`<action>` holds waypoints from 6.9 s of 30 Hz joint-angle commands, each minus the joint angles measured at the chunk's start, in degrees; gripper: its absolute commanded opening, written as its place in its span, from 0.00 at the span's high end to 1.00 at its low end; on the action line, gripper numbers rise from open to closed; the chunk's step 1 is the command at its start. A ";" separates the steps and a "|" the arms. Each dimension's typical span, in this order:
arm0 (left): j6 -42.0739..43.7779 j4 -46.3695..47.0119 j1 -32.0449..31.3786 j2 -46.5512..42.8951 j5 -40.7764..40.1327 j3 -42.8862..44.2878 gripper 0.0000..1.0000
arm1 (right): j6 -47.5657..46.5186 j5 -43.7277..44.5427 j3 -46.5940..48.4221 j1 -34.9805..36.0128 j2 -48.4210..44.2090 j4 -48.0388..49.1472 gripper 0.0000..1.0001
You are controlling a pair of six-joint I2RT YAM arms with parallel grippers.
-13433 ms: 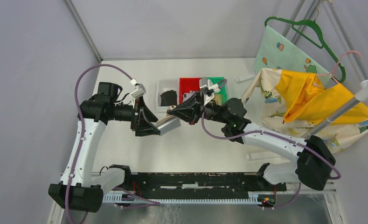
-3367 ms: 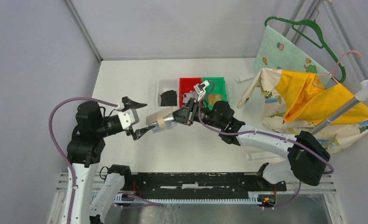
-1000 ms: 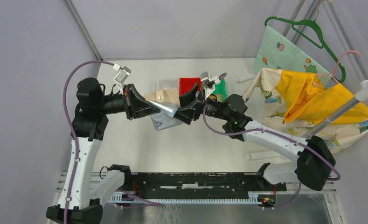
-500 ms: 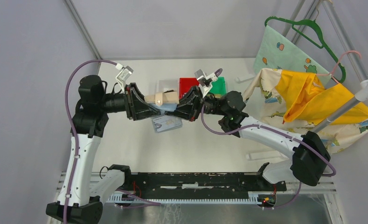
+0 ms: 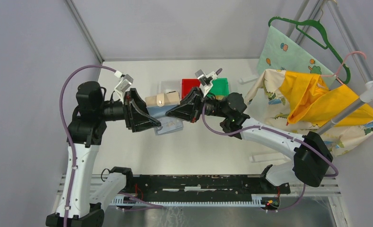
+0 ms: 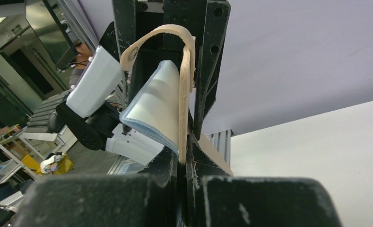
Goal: Take the credit cards out of the card holder
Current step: Remove the credit card from the card holder.
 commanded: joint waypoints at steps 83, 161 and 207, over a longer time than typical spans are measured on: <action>20.82 -13.66 -0.06 4.52 -4.63 2.62 0.98 | -38.00 3.61 15.52 1.85 -2.24 -41.61 0.45; 1.71 4.21 -0.09 1.90 1.48 -2.96 0.45 | 6.40 12.89 -11.91 2.00 -4.71 23.37 1.00; 14.55 -10.06 -0.13 4.94 1.73 1.20 0.40 | 3.36 4.14 -7.95 -0.20 -6.25 11.03 1.00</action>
